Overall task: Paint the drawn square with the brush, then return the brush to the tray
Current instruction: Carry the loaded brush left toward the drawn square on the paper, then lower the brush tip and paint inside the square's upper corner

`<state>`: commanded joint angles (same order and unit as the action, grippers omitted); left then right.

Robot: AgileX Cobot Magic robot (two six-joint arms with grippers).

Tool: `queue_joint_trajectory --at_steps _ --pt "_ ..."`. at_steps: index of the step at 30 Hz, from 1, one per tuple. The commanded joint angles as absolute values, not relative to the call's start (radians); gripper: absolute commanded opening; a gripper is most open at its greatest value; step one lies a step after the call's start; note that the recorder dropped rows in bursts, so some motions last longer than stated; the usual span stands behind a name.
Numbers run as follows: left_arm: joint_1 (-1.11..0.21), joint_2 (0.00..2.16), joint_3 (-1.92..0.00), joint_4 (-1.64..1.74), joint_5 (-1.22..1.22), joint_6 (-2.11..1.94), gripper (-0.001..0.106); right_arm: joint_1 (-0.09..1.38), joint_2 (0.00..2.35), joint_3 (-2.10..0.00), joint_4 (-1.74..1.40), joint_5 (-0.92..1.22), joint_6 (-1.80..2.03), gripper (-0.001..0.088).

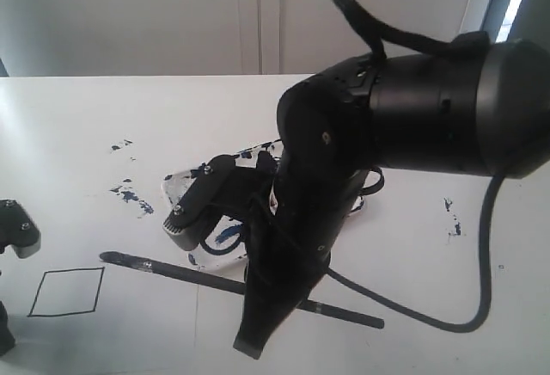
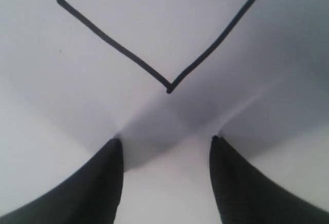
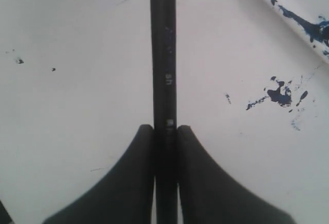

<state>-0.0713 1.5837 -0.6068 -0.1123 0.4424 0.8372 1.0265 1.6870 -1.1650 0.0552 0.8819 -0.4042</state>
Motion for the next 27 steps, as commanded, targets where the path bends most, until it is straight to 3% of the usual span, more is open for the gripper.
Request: queue_joint_trajectory --at_steps 27 --pt "-0.071 1.584 -0.607 -0.137 0.439 0.894 0.056 1.128 1.915 -1.384 -0.046 0.895 -0.336 0.0"
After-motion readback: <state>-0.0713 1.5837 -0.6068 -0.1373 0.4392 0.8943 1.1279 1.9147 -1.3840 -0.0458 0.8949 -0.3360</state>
